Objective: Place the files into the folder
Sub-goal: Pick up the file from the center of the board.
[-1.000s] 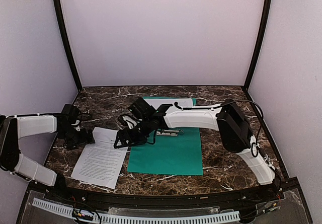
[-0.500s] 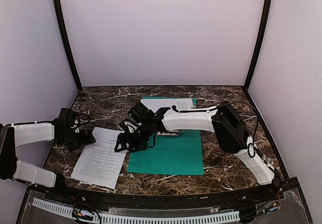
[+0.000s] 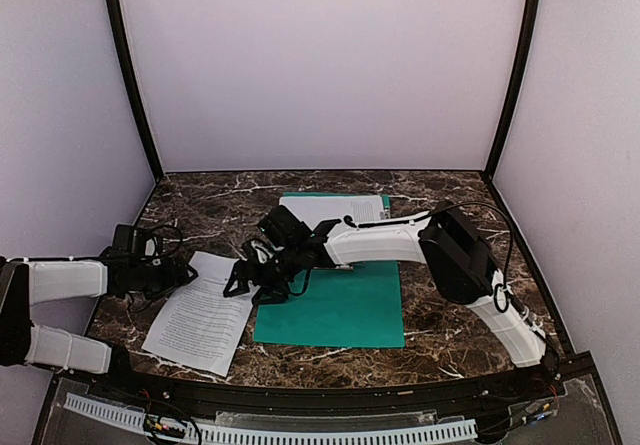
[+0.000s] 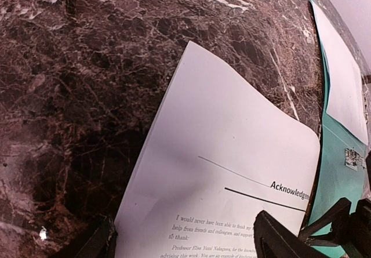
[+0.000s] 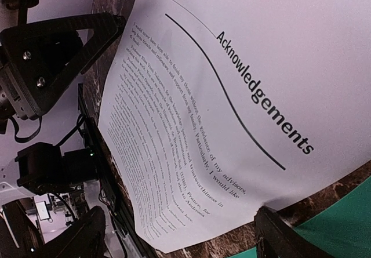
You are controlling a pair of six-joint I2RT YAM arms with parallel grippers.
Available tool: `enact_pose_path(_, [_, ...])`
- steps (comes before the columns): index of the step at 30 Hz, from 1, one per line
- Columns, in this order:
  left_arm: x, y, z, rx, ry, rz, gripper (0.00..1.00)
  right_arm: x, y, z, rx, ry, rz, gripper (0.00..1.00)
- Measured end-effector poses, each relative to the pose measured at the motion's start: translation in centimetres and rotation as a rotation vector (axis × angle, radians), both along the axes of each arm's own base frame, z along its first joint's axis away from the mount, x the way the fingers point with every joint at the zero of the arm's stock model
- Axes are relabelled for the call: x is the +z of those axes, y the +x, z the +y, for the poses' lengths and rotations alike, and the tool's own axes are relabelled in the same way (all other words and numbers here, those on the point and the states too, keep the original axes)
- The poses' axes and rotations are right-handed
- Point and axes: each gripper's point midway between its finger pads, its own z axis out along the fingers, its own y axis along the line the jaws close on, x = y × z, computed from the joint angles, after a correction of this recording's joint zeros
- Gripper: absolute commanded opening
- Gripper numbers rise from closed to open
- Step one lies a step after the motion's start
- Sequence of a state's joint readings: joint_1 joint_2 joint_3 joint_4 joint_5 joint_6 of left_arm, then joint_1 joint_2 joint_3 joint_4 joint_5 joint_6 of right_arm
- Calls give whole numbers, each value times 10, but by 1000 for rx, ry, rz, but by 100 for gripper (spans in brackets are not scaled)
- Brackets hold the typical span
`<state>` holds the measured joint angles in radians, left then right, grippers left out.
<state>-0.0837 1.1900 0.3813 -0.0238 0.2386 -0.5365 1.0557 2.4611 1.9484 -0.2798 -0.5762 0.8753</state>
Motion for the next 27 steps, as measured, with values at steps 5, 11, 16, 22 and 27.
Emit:
enact_pose_path(5, [1, 0, -5, -14, -27, -24, 80, -1, 1, 1, -30, 7, 27, 83])
enact_pose_path(11, [-1, -3, -10, -27, -52, -43, 75, -1, 3, 1, -55, 10, 38, 79])
enact_pose_path(16, [0, -6, -15, -41, -80, -54, 66, -1, 3, 1, -64, 6, 44, 75])
enact_pose_path(22, [0, -11, -21, -59, -115, -50, 54, -3, 3, 1, -64, 6, 46, 73])
enact_pose_path(27, [-1, -18, -26, -68, -144, -33, 46, -3, 3, 2, -62, 15, 44, 72])
